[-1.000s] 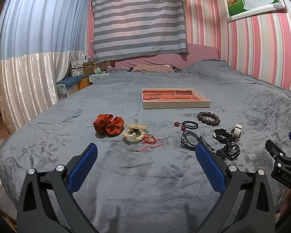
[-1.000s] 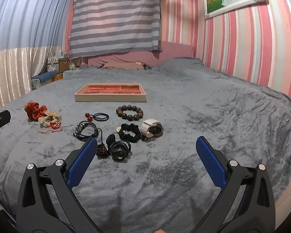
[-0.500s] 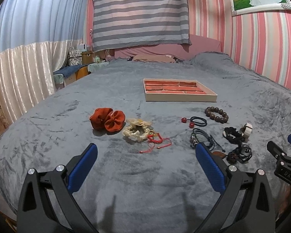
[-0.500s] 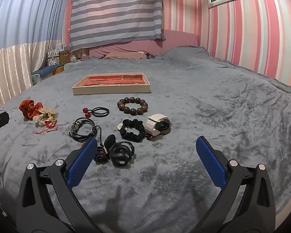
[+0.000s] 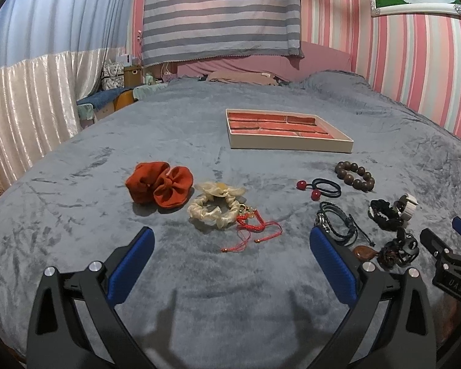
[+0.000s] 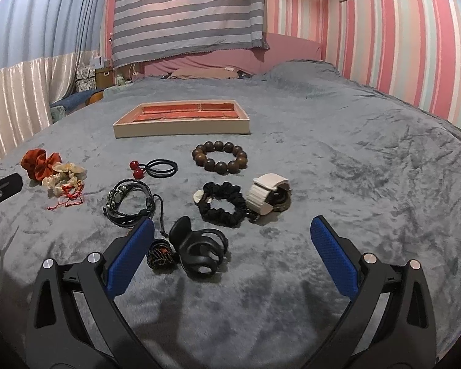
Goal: Organize jewelry
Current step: 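Reach the left tool to the red-string charm while the right tool grasps the black earbuds case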
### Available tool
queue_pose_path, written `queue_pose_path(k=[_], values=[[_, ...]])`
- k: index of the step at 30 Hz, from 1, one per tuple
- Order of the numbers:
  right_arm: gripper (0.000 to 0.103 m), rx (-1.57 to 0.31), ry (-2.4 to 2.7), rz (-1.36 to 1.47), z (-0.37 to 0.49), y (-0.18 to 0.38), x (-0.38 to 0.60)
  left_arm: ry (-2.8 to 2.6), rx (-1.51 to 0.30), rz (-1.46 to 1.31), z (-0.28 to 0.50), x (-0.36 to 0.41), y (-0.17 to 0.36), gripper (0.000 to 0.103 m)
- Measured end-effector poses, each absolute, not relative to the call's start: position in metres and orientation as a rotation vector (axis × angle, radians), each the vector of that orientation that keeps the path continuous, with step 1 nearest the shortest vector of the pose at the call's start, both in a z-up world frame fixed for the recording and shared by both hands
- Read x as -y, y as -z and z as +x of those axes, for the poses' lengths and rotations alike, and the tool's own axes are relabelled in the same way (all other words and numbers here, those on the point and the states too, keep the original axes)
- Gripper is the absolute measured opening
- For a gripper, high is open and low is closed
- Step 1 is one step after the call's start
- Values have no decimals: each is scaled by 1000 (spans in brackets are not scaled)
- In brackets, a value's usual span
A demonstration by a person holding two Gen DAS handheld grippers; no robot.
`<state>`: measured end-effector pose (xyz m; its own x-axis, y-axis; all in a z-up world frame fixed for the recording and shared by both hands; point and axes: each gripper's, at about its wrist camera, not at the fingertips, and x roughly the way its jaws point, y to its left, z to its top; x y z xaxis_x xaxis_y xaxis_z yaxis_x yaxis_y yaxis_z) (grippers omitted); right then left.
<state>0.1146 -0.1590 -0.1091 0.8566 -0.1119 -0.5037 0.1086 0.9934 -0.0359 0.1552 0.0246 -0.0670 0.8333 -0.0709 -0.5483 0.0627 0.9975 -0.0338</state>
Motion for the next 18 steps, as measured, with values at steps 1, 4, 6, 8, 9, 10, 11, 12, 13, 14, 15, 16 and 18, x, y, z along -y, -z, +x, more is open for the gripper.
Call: queue_pose_path(k=[1, 4, 6, 8, 9, 10, 11, 12, 13, 14, 15, 16, 18], values=[[99, -535, 114, -9, 118, 110, 158, 71, -586, -13, 159, -24, 69, 99], [98, -558, 114, -8, 128, 116, 156, 73, -603, -15, 171, -24, 75, 99], [93, -578, 104, 1, 135, 120, 157, 74, -619, -17, 181, -24, 80, 99], [91, -605, 99, 3, 141, 125, 156, 76, -642, -16, 190, -23, 86, 98], [89, -619, 96, 2, 144, 127, 156, 81, -653, -19, 194, -23, 87, 98], [88, -628, 95, 2, 146, 129, 156, 85, -662, -20, 197, -22, 89, 98], [86, -640, 93, 3, 148, 131, 156, 89, -672, -18, 201, -21, 91, 98], [83, -651, 92, 4, 150, 133, 156, 92, -677, -14, 203, -20, 92, 98], [81, -666, 89, 9, 153, 135, 157, 96, -679, -11, 205, -19, 93, 98], [77, -679, 85, 13, 155, 137, 157, 104, -682, -6, 207, -18, 95, 97], [74, -688, 80, 17, 156, 139, 158, 108, -685, -2, 209, -17, 96, 96], [74, -695, 72, 25, 158, 140, 159, 113, -693, 3, 212, -16, 98, 94], [70, -702, 68, 29, 160, 142, 159, 124, -719, 15, 218, -11, 103, 84]])
